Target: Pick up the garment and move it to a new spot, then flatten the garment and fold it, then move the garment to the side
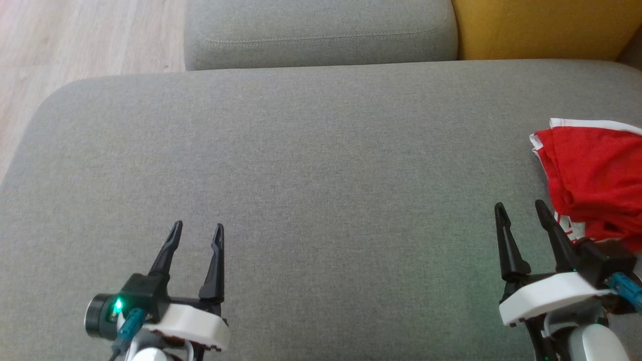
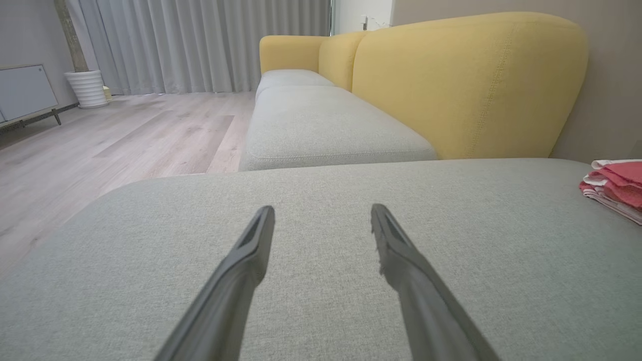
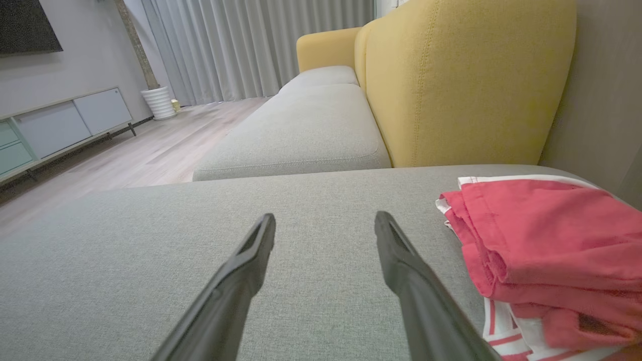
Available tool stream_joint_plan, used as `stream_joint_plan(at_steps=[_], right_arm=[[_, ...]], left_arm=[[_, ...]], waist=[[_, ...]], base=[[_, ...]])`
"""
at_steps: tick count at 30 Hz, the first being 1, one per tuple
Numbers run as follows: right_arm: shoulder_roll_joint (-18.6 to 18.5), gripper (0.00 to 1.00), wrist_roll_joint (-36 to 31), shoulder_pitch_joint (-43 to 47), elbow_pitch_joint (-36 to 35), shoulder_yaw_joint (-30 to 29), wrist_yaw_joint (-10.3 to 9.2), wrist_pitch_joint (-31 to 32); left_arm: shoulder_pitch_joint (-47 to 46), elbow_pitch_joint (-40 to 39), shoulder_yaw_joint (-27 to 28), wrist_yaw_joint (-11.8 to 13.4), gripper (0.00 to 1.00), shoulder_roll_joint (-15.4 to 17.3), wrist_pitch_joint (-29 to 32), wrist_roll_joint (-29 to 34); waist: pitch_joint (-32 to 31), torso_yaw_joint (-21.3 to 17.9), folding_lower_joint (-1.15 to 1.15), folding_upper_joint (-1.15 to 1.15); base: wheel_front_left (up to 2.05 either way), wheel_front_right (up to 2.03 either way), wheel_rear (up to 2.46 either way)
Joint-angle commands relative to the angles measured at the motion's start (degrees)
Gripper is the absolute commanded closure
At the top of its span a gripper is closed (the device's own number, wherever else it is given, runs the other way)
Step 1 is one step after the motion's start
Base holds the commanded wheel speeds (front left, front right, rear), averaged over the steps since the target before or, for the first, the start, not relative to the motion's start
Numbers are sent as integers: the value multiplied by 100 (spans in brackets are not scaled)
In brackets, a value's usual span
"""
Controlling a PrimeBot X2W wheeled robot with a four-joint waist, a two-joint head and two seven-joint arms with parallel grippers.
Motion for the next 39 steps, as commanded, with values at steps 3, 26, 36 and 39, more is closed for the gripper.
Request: stream_joint_plan(at_steps=[3,26,36,39], right_arm=[[0,100,2,0,-26,-4,0,3],[-56,100,1342,-99,422,-1,4,15],[-80,100,2099,-185,518,-26,7,33],[-86,100,2304,-208,545,-34,8,39]], left_arm=[[-2,0,-32,-20,100,-5,0,17],[-52,356,184,-219,100,-64,257,-1319],[-138,422,356,-341,100,-86,411,-2071],[-160,433,405,-373,100,-93,455,-2275]], waist=[[24,18,0,0],[4,-15,0,0],[-9,-35,0,0],[-12,-41,0,0]], base=[[0,0,0],[0,0,0],[0,0,0],[0,0,0]])
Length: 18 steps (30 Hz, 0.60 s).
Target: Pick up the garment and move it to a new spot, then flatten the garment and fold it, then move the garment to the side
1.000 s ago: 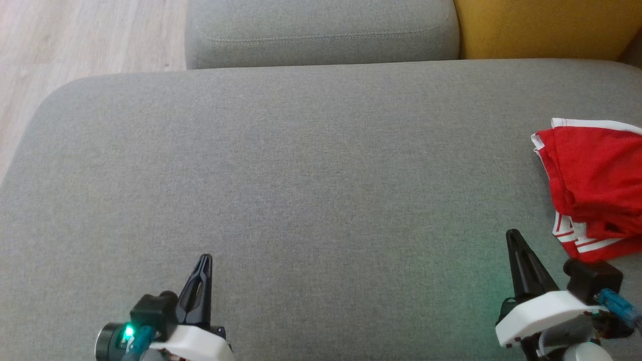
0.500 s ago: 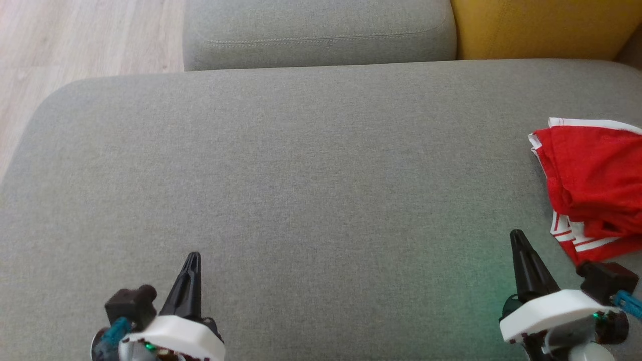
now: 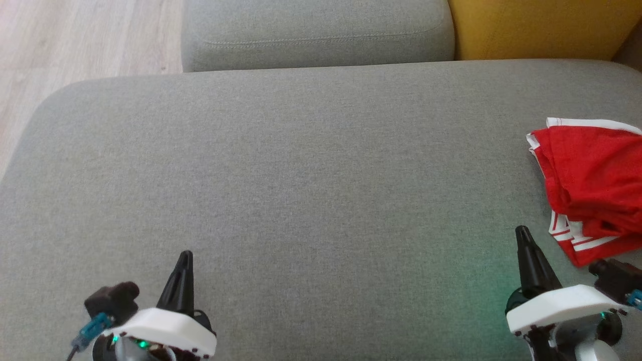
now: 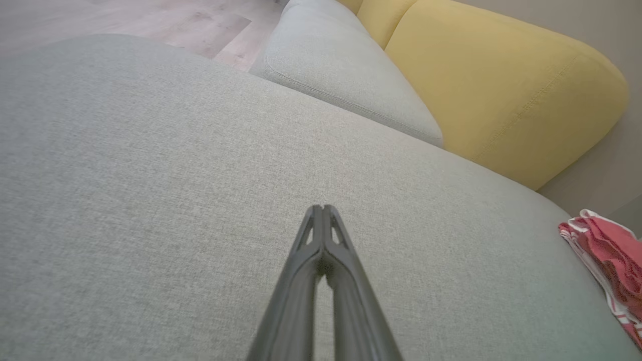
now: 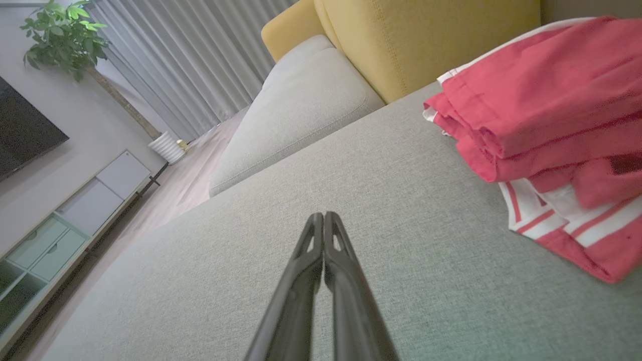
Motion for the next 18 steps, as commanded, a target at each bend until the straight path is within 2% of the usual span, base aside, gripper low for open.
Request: stream_joint_plan(at_steps=[1,18], right_arm=[[-88,100,180,-293,-152,-10,15,-7],[-110,100,1264,-417,-13,-63,20,34]], left_arm=[[-302,-150,153,-60,100,27,32,-162],[-412,-88,427,-233,100,-21,273,-1234]], waist=[[-1,-2,0,0],[-19,-32,0,0]], base=[[0,0,0],[0,0,0]])
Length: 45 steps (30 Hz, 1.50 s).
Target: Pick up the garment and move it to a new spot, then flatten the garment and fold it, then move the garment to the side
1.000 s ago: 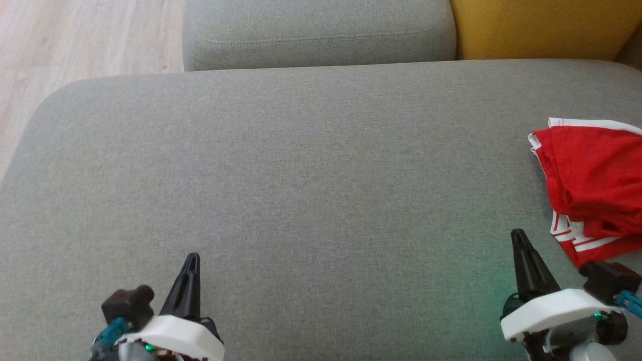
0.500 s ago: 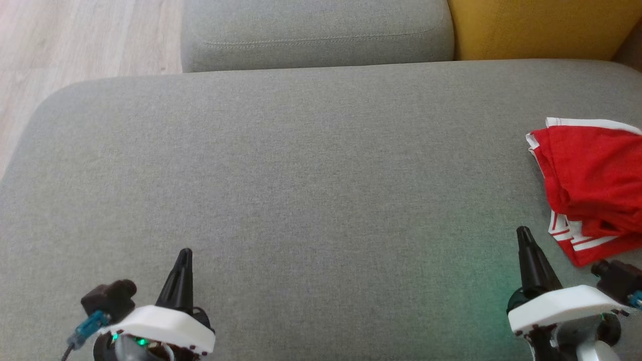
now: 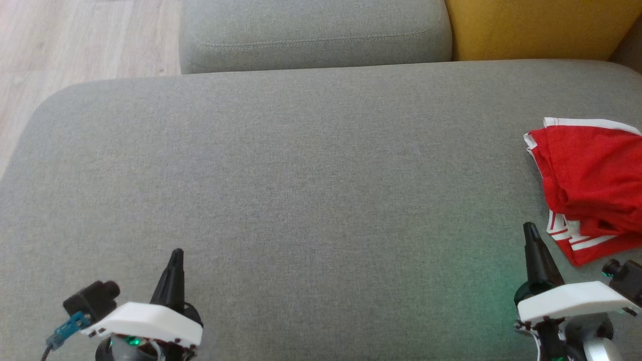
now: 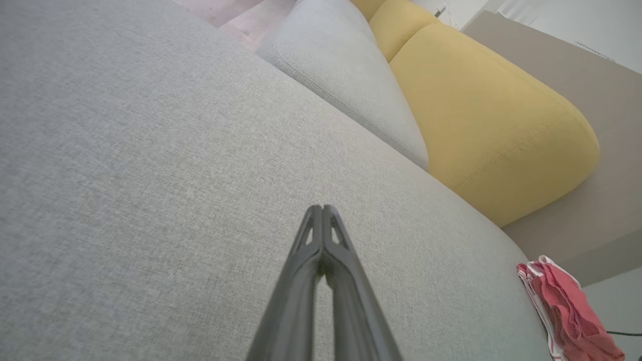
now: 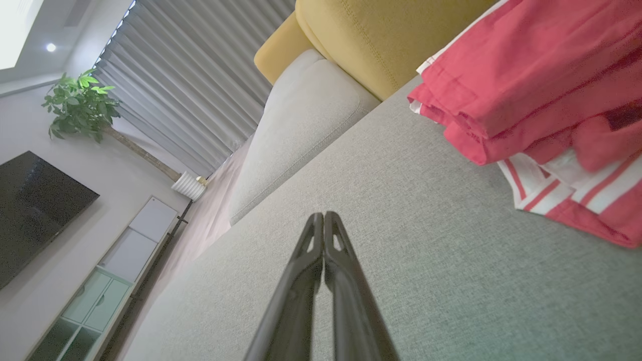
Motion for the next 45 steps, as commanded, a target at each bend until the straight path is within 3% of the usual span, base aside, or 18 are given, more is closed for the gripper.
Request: stream_joint_plan(at_steps=[1,45], right_arm=[[-104,100,184,-294,-158,-1,21,11],[-124,100,3055,-632,222,-201,34,165]], left_arm=[[-345,-143,189,-44,100,32,35,-167],[-657,53,993,-510,100,-144,739,-2996]], waist=[[-1,-2,0,0],[-50,-81,0,0]], base=[[0,0,0],[0,0,0]])
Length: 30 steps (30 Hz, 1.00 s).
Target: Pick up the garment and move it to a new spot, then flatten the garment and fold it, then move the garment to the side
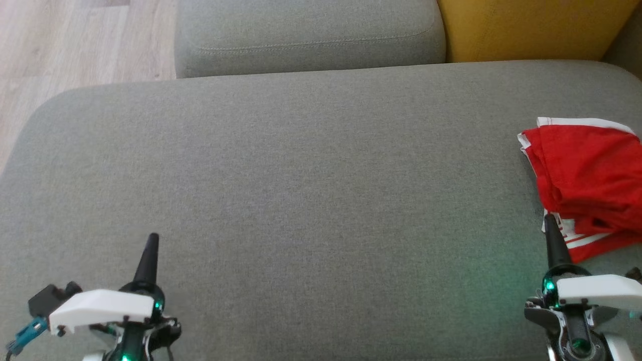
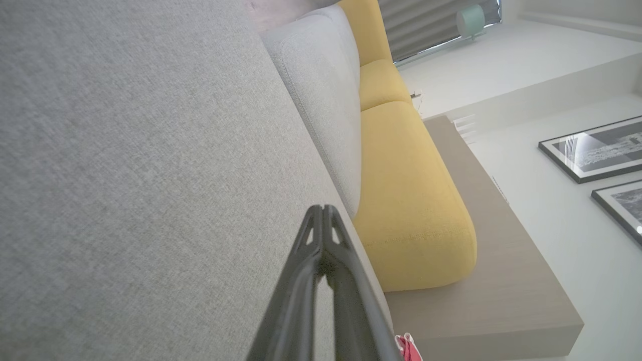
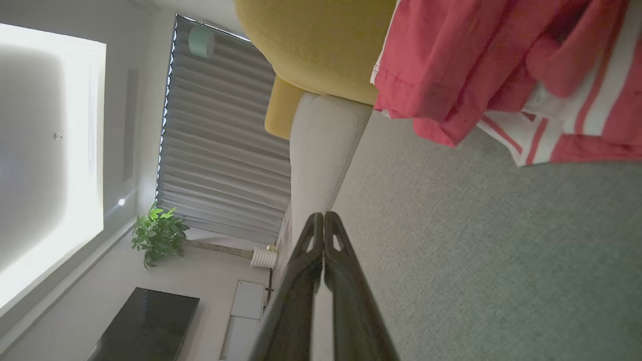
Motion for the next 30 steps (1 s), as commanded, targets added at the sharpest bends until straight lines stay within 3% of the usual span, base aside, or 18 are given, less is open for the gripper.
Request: stream_joint_plan(at_steps=[1,30], right_arm=[[-114,100,141,-295,-152,67,35,43],[-108,100,2111,-532,113,-101,44,173]], left_arm=[[-332,-154,205,-68,100,41,28,-123],[-552,-14,799,-391,100,-107,545,-2058]], waist=[[-1,-1,0,0],[-35,-56,0,0]], base=[[0,0,0],[0,0,0]])
